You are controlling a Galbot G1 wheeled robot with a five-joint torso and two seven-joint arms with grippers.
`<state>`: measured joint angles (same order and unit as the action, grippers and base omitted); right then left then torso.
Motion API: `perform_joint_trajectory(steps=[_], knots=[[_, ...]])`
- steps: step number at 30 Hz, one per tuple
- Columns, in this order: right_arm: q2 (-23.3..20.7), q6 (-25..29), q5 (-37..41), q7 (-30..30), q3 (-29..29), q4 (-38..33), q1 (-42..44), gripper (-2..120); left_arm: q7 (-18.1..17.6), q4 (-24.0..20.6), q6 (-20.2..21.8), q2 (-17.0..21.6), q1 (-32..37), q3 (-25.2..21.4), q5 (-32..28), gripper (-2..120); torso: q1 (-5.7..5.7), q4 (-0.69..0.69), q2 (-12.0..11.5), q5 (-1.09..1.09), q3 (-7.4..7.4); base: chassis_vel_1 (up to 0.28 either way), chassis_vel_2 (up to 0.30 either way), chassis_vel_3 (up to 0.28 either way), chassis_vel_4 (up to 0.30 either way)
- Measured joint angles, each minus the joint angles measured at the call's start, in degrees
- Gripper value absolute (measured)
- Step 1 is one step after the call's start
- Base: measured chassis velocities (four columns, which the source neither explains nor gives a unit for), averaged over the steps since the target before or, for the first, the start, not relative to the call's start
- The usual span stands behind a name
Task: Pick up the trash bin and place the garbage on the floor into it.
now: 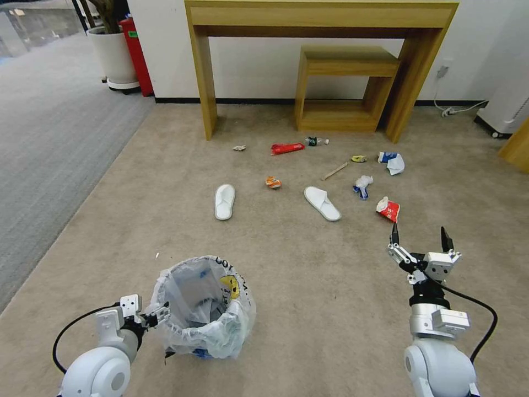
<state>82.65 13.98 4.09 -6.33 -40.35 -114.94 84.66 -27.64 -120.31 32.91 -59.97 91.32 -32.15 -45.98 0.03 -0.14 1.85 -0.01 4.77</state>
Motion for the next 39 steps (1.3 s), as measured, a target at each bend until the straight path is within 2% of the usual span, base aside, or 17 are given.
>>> perform_joint_trajectory(steps=[9, 34, 39], knots=[[-0.01, -0.17, -0.06, 0.34, 0.44, -0.56, -0.17, 100, -0.35, -2.77, 0.05, 0.33, 1.33, -1.03, 0.17, 93, 0.00, 0.01, 0.00, 0.01, 0.00, 0.000, 0.000, 0.000, 0.000], [0.05, 0.67, -0.16, 0.36, -1.06, 0.22, 0.26, 100, -0.81, 3.01, 0.73, 0.94, -4.31, 3.74, -1.87, 91, 0.00, 0.01, 0.00, 0.01, 0.00, 0.000, 0.000, 0.000, 0.000], [0.40, 0.74, -0.54, 0.39, -0.88, 0.90, -0.18, 100, -0.81, 3.72, 0.68, 1.30, -4.86, 3.86, -2.34, 86, 0.00, 0.01, 0.00, 0.01, 0.00, 0.000, 0.000, 0.000, 0.000]])
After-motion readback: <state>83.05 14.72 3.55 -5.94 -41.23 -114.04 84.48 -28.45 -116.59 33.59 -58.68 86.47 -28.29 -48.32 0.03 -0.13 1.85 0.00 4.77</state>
